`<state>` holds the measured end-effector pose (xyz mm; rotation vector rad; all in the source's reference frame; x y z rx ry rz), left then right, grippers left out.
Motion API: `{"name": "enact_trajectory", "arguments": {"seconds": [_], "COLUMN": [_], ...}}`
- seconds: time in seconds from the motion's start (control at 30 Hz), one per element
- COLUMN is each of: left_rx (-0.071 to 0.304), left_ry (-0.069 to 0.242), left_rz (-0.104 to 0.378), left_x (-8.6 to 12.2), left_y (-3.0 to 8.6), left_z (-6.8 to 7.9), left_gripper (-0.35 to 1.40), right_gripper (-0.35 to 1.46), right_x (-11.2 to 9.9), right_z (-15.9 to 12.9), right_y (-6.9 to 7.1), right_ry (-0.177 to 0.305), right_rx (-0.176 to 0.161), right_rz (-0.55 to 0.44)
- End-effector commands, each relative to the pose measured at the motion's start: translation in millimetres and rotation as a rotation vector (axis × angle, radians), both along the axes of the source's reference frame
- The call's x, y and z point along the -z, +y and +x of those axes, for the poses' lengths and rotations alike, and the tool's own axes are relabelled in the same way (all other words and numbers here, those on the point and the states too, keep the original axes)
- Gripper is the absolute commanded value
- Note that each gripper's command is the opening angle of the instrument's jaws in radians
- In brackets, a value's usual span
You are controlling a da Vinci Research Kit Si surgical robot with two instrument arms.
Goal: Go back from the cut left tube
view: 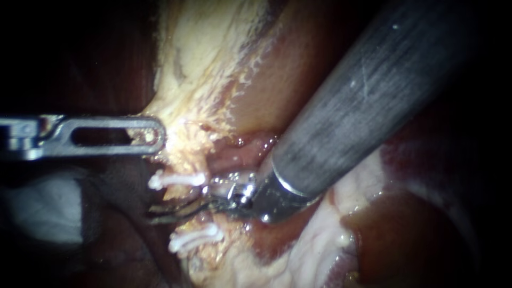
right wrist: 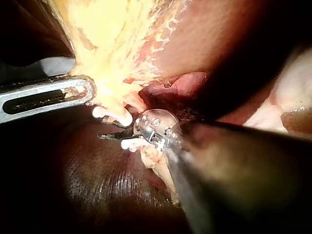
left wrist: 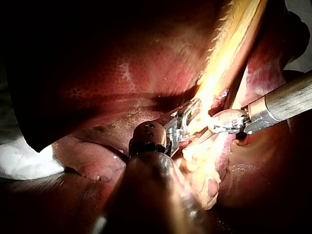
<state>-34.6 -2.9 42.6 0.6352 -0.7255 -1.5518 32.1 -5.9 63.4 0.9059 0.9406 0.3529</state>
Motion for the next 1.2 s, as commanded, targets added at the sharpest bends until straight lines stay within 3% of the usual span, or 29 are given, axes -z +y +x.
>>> {"name": "enact_trajectory", "arguments": {"seconds": [0.03, 0.1, 0.33, 0.73, 0.87, 1.03, 1.1, 1.2], "left_rx": [0.001, 0.001, 0.001, 0.000, -0.001, -0.001, -0.001, 0.000], "left_ry": [-0.002, -0.002, -0.002, -0.001, -0.002, -0.002, -0.001, -0.001], "left_rz": [0.002, 0.002, 0.002, 0.001, 0.001, 0.000, -0.001, -0.001], "left_x": [0.0, 0.0, 0.0, -0.3, -0.5, -0.7, -0.8, -0.8], "left_y": [0.0, 0.0, 0.0, 0.2, 0.3, 0.2, 0.2, 0.2], "left_z": [0.0, 0.0, 0.1, 0.5, 0.6, 0.6, 0.6, 0.5], "left_gripper": [-0.35, -0.35, -0.35, -0.35, -0.35, -0.35, -0.35, -0.35], "right_gripper": [0.66, 0.76, 0.79, 1.15, 1.21, 1.30, 1.33, 1.33], "right_x": [0.0, 0.0, 0.5, 2.6, 3.3, 4.6, 5.4, 6.6], "right_z": [0.0, 0.0, -0.7, -4.8, -6.9, -10.2, -12.0, -14.9], "right_y": [0.0, 0.0, -0.4, -1.6, -1.8, -0.6, 0.2, 1.8], "right_ry": [0.006, 0.007, 0.018, 0.163, 0.197, 0.232, 0.228, 0.212], "right_rx": [0.003, -0.004, 0.002, 0.060, 0.057, 0.030, 0.001, -0.015], "right_rz": [-0.009, -0.018, -0.027, -0.190, -0.254, -0.366, -0.428, -0.474]}}
